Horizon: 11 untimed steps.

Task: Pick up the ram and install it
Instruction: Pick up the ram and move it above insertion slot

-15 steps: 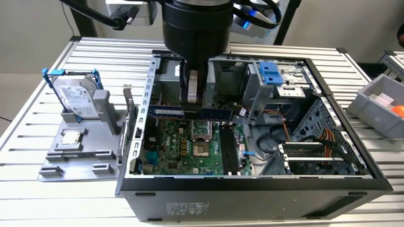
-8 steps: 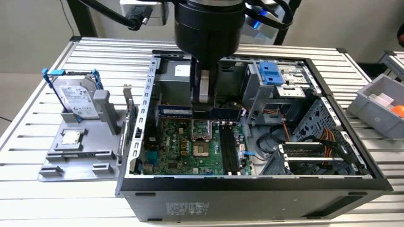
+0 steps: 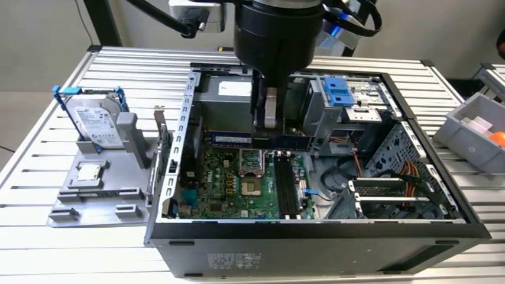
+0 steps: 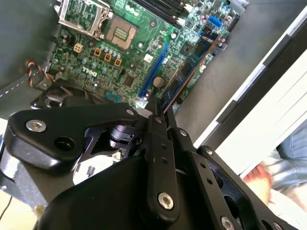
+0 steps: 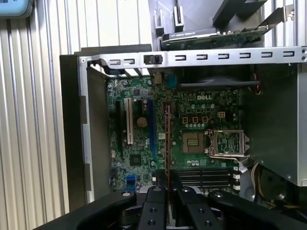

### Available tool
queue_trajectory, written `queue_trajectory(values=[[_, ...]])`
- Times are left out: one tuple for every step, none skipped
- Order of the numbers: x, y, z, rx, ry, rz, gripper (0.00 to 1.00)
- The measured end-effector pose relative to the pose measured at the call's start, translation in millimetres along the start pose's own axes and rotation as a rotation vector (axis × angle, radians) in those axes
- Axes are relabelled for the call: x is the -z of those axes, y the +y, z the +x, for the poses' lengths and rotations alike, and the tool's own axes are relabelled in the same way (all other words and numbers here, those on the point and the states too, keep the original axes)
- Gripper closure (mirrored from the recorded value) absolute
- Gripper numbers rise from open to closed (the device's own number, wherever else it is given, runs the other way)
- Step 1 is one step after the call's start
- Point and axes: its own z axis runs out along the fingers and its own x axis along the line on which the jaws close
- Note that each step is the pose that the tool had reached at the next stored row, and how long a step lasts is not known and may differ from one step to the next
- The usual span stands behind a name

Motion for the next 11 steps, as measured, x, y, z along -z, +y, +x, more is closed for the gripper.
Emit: queue_trajectory(values=[[0.0,-1.7,-0.2,0.000,0.0000,0.0000,1.00],[0.1,-3.3,-0.4,0.000,0.0000,0.0000,1.00],[0.1,-4.9,-0.5,0.000,0.0000,0.0000,1.00],[0.1,-6.5,-0.7,0.000,0.0001,0.0000,1.00],[0.1,-8.1,-0.9,0.000,0.0000,0.0000,1.00],[0.1,-9.6,-1.0,0.000,0.0000,0.0000,1.00],[0.1,-11.1,-1.2,0.000,0.0000,0.0000,1.00],[0.1,-12.6,-1.4,0.000,0.0000,0.0000,1.00],[0.2,-14.1,-1.6,0.000,0.0000,0.0000,1.00],[0.2,-15.6,-1.8,0.000,0.0000,0.0000,1.00],[0.2,-17.0,-1.9,0.000,0.0001,0.0000,1.00]])
